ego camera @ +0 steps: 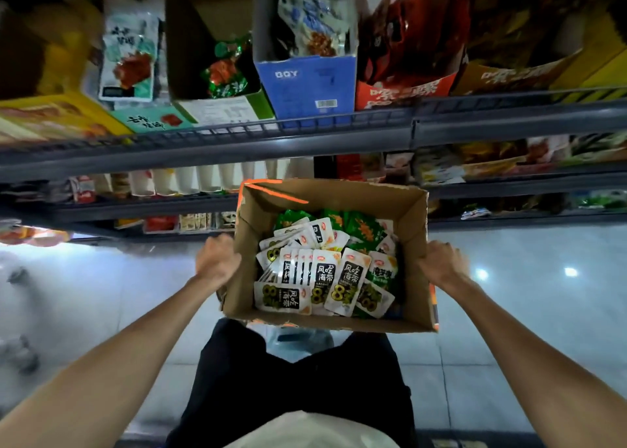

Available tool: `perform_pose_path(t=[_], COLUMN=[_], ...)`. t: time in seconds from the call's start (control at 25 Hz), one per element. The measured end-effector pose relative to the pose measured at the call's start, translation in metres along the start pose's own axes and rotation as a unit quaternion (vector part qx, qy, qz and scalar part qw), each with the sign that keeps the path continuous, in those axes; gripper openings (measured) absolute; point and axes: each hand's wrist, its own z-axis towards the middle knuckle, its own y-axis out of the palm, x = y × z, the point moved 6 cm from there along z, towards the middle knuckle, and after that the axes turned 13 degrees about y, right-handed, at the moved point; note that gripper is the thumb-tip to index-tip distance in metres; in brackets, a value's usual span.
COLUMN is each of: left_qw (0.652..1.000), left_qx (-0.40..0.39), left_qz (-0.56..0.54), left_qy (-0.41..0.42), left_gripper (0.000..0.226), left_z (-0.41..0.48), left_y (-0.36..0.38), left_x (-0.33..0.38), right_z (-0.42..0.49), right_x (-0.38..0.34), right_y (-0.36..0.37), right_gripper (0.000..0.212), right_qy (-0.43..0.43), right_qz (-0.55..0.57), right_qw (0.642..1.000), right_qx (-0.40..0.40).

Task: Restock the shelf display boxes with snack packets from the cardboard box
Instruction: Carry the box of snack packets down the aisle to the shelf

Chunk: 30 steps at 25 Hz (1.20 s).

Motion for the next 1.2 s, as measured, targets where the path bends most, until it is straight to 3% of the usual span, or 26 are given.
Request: perform_pose_path(t=[0.28,0.52,0.92,1.08,1.2], left_qw=[0.998,0.998,0.996,0.996,0.995], left_qx=[-0.037,-0.061,-0.057,-0.057,-0.063], left_qz=[-0.012,-0.015,-0.036,-0.052,-0.053], left_qy=[0.042,-0.027,-0.057,-0.046,-0.048], left_gripper=[0.008,0.014,0.011,0.005,0.013], left_z=[0.073,0.101,0.202,0.251,0.294], left_y=[0.082,0.168,0.374,0.433,0.481], left_x=[-0.14,-0.232,-0.304,-0.322,-0.345], right_z=[-0.004,0.022,0.183,0.232,0.262], right_x=[-0.083,-0.132,-0.148,-0.156,-0.169], right_y=[0.143,0.252,0.436,0.48,0.504], right_gripper=[0.018,0.026,0.023,0.024,0.023], right_qy=[0.055,0.068,0.018,0.017,0.0], right_qz=[-0.026,-0.055,-0.065,-0.071,-0.07], right_qw=[0.998,0.996,0.996,0.996,0.997], right_qx=[0.016,0.0,-0.056,-0.045,-0.043])
